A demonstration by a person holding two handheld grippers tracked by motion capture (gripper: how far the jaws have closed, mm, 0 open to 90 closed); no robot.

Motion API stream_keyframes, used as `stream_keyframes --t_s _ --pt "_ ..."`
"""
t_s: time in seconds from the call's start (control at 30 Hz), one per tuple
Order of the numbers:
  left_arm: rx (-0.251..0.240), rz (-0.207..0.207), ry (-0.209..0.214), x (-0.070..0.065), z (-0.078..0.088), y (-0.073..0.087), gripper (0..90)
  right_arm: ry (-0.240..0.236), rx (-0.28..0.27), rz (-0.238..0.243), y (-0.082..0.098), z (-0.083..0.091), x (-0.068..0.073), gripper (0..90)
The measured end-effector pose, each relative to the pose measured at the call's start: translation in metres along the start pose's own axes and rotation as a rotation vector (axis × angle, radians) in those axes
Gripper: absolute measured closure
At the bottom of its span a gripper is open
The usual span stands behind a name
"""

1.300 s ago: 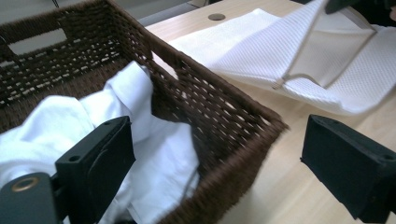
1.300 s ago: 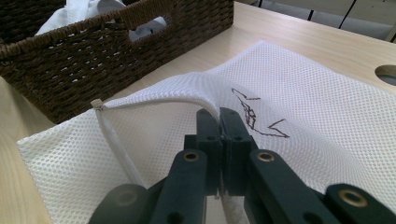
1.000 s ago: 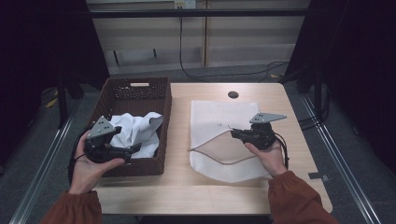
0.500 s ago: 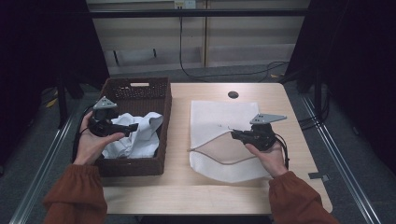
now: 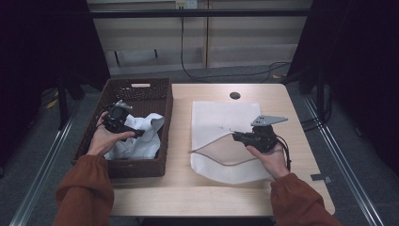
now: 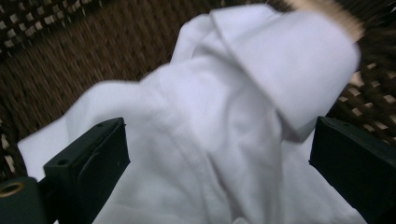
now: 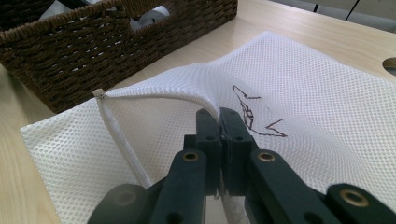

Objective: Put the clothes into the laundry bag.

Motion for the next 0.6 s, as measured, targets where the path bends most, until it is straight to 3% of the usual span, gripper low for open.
stream_keyframes --t_s 0.07,0.13,0.2,0.33,0.37,0.4,0.6 --pt "0.026 0.045 -0.030 0.012 -0.004 0.005 4.6 0.001 0.003 -0.001 0.001 0.000 0.000 87.4" --pt "0.039 0.076 -0.028 0.016 -0.008 0.008 4.3 -0.003 0.007 0.000 0.002 -0.001 0.000 87.4" --pt "0.056 0.078 -0.027 0.018 -0.011 0.010 4.1 -0.001 0.008 0.003 0.002 -0.001 0.000 87.4" --pt "0.102 0.054 -0.010 0.016 -0.020 0.013 2.7 -0.002 0.011 0.005 0.002 -0.002 0.000 87.3" --pt "0.118 0.064 0.013 0.013 -0.024 0.015 2.1 -0.002 0.010 0.004 0.002 -0.002 0.001 87.4" --pt "0.151 0.036 0.030 0.010 -0.028 0.018 1.7 -0.001 0.011 0.005 0.002 -0.002 0.001 87.4" --pt "0.214 0.008 0.001 0.007 -0.036 0.023 0.7 -0.008 0.013 -0.002 0.003 -0.003 0.001 87.1"
Point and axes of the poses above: each handheld gripper's, and its own axes: z roughly backward along the jaws, y roughly out of its underside, x roughly to its left, the point moved 8 cm from there along -z, roughly forward along the jaws, and after that the axes turned 7 degrees about x, right-handed, at the moved point
